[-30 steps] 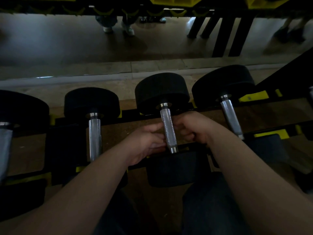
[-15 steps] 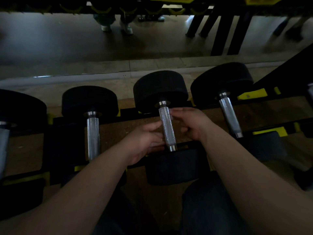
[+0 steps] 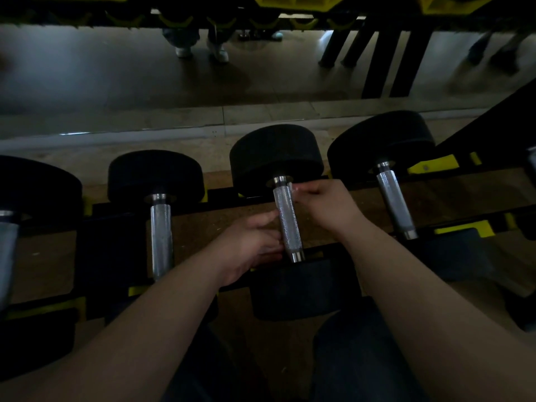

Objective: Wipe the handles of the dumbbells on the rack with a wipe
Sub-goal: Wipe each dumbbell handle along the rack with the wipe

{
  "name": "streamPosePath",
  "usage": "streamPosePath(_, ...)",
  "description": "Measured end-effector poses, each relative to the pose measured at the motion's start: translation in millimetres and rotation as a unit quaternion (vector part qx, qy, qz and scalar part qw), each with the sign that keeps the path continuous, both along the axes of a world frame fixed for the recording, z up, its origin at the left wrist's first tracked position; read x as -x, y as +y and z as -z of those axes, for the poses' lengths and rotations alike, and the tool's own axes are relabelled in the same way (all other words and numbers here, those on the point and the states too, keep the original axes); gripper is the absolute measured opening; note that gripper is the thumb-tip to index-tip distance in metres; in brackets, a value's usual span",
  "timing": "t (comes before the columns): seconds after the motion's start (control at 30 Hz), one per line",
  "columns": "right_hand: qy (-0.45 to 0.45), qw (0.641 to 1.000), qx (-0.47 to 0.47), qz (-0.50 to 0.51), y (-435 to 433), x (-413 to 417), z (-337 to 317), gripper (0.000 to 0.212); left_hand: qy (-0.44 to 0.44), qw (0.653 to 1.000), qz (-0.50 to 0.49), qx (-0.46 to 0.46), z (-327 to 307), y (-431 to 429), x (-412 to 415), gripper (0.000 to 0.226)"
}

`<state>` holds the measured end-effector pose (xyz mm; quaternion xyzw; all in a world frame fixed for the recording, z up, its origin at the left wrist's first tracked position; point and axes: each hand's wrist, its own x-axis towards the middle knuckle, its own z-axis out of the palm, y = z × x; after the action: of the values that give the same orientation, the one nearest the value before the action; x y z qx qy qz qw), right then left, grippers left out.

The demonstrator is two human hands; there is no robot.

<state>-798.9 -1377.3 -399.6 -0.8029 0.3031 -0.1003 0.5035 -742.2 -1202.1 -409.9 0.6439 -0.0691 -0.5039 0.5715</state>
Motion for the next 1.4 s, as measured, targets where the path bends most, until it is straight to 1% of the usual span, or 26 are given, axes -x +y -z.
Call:
streamPosePath(0.07,0.058,0.994,0.071,-0.052,-3.0,13.5,-1.6,0.007,-0.006,1.0,0.006,-0.002,-0.4,1.3,0.4,0.067)
streamPosePath(0.13,0.086,0.981,0.145,-0.094,-1.3,29.8,-5.2,0.008,-0.006,1.0,0.012,0.0,-0.9,2.1,-0.3,0.066)
streamPosePath(0.2,0.061,0.975,0.192,-0.097,4.8,35.6,-7.5,0.009,-0.003,1.0,0.015,0.004,-2.0,2.0,-0.8,0.065)
streamPosePath(0.33,-0.006,0.971,0.229,-0.066,12.6,9.9,-9.1,0.013,-0.004,1.0,0.011,0.007,-4.9,2.3,1.6,0.065)
streamPosePath(0.4,-0.017,0.964,0.26,-0.053,12.5,-3.5,-10.8,0.016,-0.008,1.0,0.018,0.007,-5.7,3.4,2.1,0.066)
streamPosePath(0.47,-0.005,0.959,0.279,-0.048,13.4,-5.2,-14.2,0.017,-0.009,0.999,0.031,0.01,-5.3,4.3,2.0,0.068)
streamPosePath(0.63,0.061,0.955,0.265,-0.119,15.4,18.7,-15.7,0.011,-0.026,0.999,0.038,0.011,-3.5,5.4,0.7,0.068)
streamPosePath(0.67,0.06,0.956,0.266,-0.111,15.2,18.7,-15.0,0.011,-0.029,0.999,0.038,0.01,-3.4,5.0,0.2,0.068)
streamPosePath(0.73,0.038,0.97,0.234,-0.048,15.2,10.6,-12.7,0.01,-0.033,0.999,0.04,0.005,-4.3,4.5,0.0,0.068)
streamPosePath(0.8,0.025,0.988,0.147,0.038,15.3,-3.3,-8.8,0.009,-0.032,0.999,0.042,0.0,-5.3,4.3,0.1,0.069)
streamPosePath(0.87,0.013,0.995,0.062,0.077,13.8,-12.3,-3.1,0.009,-0.027,0.999,0.047,-0.003,-5.0,4.3,0.4,0.07)
streamPosePath(0.93,0.025,0.997,0.027,0.069,12.4,-8.9,-2.5,0.008,-0.028,0.998,0.052,-0.009,-3.0,3.6,0.6,0.071)
streamPosePath(1.03,0.067,0.997,0.035,0.027,10.8,6.0,-5.9,0.018,-0.036,0.998,0.054,-0.007,-2.1,4.7,1.3,0.072)
streamPosePath(1.1,0.059,0.997,0.044,0.027,11.6,7.5,-9.7,0.014,-0.035,0.998,0.052,-0.005,-3.2,5.1,0.3,0.071)
streamPosePath(1.17,0.039,0.995,0.086,0.044,15.8,0.0,-13.3,0.007,-0.033,0.998,0.048,-0.007,-4.1,5.4,-0.2,0.07)
streamPosePath(1.23,0.029,0.987,0.153,0.034,25.5,-8.9,-18.1,0.01,-0.011,0.999,0.046,0.001,-3.7,5.5,-0.5,0.068)
streamPosePath(1.3,0.04,0.969,0.244,-0.022,34.4,-10.6,-22.6,0.013,0.025,0.999,0.031,0.017,-6.2,6.5,0.3,0.062)
streamPosePath(1.4,0.084,0.917,0.366,-0.136,38.9,2.0,-21.6,0.013,0.051,0.998,0.0,0.032,-12.2,9.4,1.9,0.053)
